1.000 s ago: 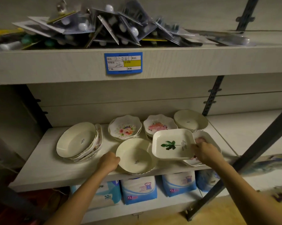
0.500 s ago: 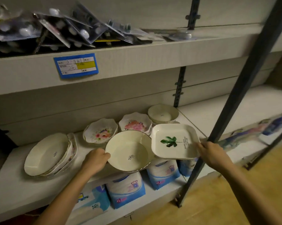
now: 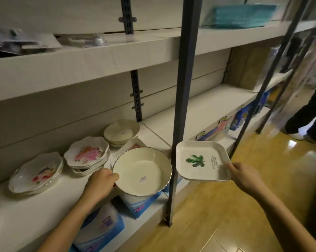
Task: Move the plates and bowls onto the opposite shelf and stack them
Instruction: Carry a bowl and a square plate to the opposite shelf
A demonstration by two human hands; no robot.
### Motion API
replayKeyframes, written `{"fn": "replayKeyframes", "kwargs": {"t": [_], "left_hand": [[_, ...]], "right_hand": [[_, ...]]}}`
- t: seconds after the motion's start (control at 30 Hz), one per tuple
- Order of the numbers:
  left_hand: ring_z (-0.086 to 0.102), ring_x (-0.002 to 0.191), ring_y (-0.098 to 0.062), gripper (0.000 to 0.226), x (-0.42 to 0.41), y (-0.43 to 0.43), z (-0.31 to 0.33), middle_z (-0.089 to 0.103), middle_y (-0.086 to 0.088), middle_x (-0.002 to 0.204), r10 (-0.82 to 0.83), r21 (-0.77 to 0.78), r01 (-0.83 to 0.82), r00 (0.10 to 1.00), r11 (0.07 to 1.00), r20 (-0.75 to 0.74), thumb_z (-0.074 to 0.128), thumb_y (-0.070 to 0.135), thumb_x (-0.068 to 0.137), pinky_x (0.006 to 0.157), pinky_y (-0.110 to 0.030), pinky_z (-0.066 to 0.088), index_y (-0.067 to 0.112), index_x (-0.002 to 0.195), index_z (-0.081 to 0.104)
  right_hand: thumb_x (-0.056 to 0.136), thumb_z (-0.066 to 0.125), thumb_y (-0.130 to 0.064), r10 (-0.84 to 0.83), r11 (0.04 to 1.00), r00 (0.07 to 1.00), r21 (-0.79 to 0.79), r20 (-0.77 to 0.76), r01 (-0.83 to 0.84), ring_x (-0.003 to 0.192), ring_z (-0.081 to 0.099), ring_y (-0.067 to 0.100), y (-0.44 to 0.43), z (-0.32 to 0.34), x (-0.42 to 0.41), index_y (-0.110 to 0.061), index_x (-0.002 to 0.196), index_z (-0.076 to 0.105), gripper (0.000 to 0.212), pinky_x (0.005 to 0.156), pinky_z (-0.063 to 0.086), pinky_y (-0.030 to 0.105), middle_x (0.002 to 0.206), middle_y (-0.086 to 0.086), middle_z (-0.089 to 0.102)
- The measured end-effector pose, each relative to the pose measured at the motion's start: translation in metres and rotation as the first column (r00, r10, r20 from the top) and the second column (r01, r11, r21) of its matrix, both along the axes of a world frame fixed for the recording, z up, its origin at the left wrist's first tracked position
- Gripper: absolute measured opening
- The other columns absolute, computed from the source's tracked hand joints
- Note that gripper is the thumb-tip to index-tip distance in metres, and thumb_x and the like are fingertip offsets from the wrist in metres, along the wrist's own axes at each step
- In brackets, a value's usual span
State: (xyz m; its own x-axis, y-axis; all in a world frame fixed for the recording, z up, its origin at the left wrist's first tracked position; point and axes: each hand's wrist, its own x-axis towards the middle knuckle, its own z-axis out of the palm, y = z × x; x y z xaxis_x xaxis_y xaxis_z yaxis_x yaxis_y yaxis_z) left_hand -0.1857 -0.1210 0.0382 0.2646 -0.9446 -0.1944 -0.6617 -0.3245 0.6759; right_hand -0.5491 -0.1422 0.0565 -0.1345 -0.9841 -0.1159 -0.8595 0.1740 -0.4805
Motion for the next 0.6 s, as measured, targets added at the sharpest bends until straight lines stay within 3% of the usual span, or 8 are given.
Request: {"fn": "replayKeyframes", "kwargs": {"t": [0.1,0.2,0.3,0.43,0.6], "left_hand": [[0.043,0.06,-0.022,0.031,-0.041,-0.016,0.001,0.046,-0.007,0.055,0.003,-0.002,-0.003,1.0,1.0,0.002,0.053,0.013,0.083,0.054,-0.03,0.031,0.008,0.053,0.046],[0.045,0.062,-0.023,0.027,-0.08,-0.031,0.002,0.048,-0.009,0.058,0.025,-0.006,-0.025,1.0,1.0,0.003,0.053,0.014,0.083,0.055,-0.03,0.032,0.006,0.057,0.05],[0.043,0.06,-0.021,0.027,-0.123,-0.047,0.0,0.045,-0.009,0.057,0.028,-0.023,-0.028,0.999,0.999,-0.027,0.053,0.012,0.083,0.056,-0.031,0.031,0.007,0.057,0.048],[0.043,0.057,-0.021,0.026,-0.177,-0.068,-0.005,0.046,-0.007,0.056,0.061,-0.026,-0.062,0.997,0.998,-0.037,0.053,0.014,0.084,0.055,-0.029,0.032,0.008,0.058,0.049],[0.04,0.052,-0.016,0.031,-0.236,-0.101,-0.004,0.044,-0.006,0.054,0.062,-0.051,-0.066,0.996,0.997,-0.063,0.05,0.013,0.086,0.05,-0.027,0.03,0.01,0.056,0.046]], "right_hand": [[0.098,0.031,-0.039,-0.014,1.0,1.0,0.003,0.0,0.014,0.068,0.052,0.024,-0.017,-0.004,-0.043,-0.006,0.076,0.064,0.052,0.058,0.036,0.031,0.073,0.008,0.06],[0.098,0.032,-0.04,-0.009,1.0,1.0,0.017,0.005,0.008,0.063,0.052,0.019,-0.035,-0.003,-0.084,-0.019,0.064,0.055,0.046,0.054,0.036,0.03,0.066,0.001,0.057],[0.097,0.031,-0.042,-0.004,1.0,1.0,0.014,0.01,0.004,0.073,0.058,0.024,-0.056,-0.003,-0.126,-0.02,0.076,0.057,0.039,0.062,0.043,0.034,0.077,0.005,0.062],[0.097,0.033,-0.041,0.003,1.0,1.0,0.014,0.0,-0.003,0.074,0.061,0.026,-0.084,-0.004,-0.178,-0.016,0.084,0.064,0.042,0.067,0.049,0.037,0.075,0.005,0.064],[0.097,0.035,-0.039,-0.008,1.0,1.0,0.009,0.01,0.008,0.071,0.062,0.026,-0.119,-0.008,-0.233,-0.013,0.077,0.064,0.044,0.066,0.05,0.04,0.07,0.005,0.064]]}}
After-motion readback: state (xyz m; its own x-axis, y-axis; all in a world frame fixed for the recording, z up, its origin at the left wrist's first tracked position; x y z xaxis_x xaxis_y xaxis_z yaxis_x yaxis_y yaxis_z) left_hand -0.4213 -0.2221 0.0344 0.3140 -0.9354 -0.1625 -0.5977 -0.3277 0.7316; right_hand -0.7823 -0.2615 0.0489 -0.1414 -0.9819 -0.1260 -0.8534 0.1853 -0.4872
